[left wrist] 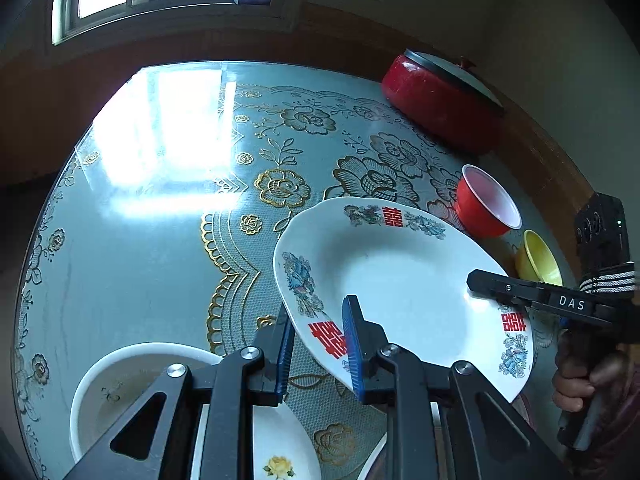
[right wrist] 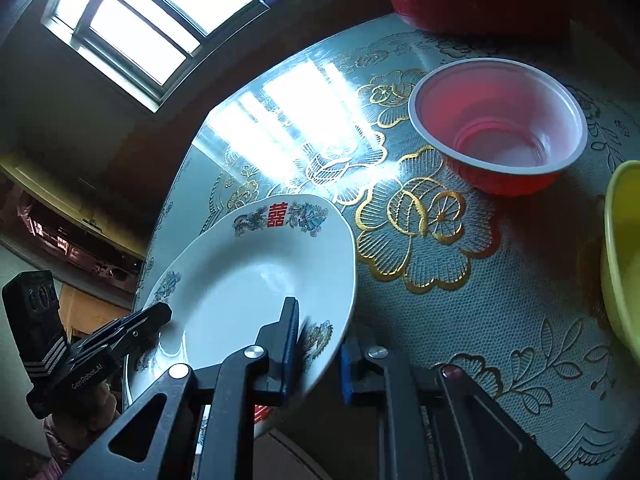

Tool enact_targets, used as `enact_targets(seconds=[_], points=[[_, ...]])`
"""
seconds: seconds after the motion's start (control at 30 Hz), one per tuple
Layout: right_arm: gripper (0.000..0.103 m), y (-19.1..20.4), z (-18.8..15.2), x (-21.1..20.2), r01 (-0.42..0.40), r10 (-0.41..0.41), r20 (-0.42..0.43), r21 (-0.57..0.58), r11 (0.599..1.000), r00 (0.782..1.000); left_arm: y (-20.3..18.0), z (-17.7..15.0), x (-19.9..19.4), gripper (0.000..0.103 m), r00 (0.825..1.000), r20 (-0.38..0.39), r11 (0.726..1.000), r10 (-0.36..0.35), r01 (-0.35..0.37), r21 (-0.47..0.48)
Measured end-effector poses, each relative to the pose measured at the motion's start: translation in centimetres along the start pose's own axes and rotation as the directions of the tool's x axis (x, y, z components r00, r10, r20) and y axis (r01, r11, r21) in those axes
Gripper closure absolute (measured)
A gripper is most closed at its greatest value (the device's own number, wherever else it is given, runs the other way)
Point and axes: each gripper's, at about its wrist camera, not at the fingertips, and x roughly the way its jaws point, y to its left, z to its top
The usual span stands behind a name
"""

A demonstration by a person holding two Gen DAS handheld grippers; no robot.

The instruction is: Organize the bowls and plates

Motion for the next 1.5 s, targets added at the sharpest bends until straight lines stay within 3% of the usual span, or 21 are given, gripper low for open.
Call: enact_targets(seconds=[0.73,1.1,1.5], points=[[0.087,2.9,-7.2,-7.7,-0.028,0.032,0.081,-0.049,0.998,0.996,-2.7,-5.9,-7.2,0.079,0.993,0.084,0.997,-0.078,0.076,0.025],[0.087,3.7,-11.0,-9.5,-0.033,0.037,0.066,-0.060,0.998,0.997,-3.4,-10.1,-10.0,0.079,0.991,0.085,0.995,-0.103,0.102,0.012],[0.086,3.4,-14.3,-9.6,-0.023,0.025,0.021,-0.070,0.997,0.999,-3.7,-13.9,-10.5,0.079,0.994,0.053,0.996,-0.092,0.093,-0.016]])
